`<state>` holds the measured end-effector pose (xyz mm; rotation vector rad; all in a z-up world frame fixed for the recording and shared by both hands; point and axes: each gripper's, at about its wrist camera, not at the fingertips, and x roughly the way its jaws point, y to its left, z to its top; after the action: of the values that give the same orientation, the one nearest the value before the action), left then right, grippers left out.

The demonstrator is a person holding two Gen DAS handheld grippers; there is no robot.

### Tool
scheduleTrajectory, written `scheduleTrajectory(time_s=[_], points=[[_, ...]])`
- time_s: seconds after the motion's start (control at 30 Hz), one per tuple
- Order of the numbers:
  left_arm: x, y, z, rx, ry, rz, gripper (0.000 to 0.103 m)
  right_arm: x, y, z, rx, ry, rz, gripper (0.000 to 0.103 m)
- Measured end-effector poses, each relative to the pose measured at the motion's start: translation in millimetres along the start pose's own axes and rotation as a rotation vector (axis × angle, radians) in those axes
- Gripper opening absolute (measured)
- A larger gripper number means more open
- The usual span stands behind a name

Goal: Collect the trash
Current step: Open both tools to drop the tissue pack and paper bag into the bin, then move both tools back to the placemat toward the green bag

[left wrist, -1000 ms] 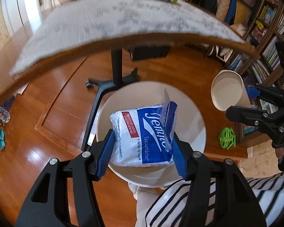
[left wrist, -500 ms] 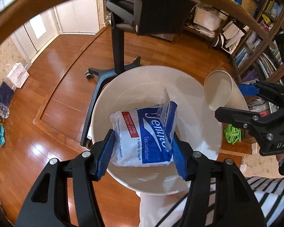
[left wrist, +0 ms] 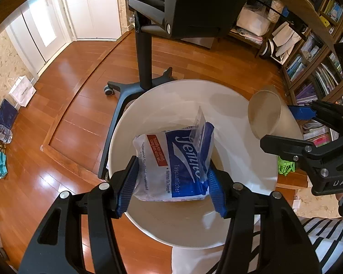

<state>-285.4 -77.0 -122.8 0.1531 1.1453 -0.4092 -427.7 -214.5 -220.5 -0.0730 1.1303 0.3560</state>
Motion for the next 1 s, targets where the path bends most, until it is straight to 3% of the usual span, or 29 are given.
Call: scheduleTrajectory(time_s=[0.23, 0.33, 0.4, 0.67, 0.87, 0.93, 1.0], points=[[0, -2, 2, 0.008, -0.003, -0.010, 0.060, 2, -2, 5, -0.008, 0.000, -0.010, 0.078], [-2, 0, 4, -0.003, -0.020, -0.010, 0.089, 5, -5, 5, -0.003, 0.011, -0.003, 0.084], [-6, 0, 5, -0.003, -0.037, -0.011, 0.091, 4, -5, 5, -0.006, 0.010, -0.009, 0.088], [-22, -7, 5, 0.027, -0.054, 0.012, 0.091, -30, 2, 1, -0.054, -0.029, -0.020, 0.088], [-75, -12, 11, 0.039, -0.126, -0.046, 0.091, -114, 19, 7, -0.160, -0.183, 0.041, 0.091], [-99, -17, 17, 0.059, -0.173, -0.064, 0.091, -144, 22, 13, -0.189, -0.279, 0.025, 0.097], [-122, -21, 26, 0.076, -0.227, -0.069, 0.097, -168, 21, 29, -0.196, -0.376, -0.015, 0.099]])
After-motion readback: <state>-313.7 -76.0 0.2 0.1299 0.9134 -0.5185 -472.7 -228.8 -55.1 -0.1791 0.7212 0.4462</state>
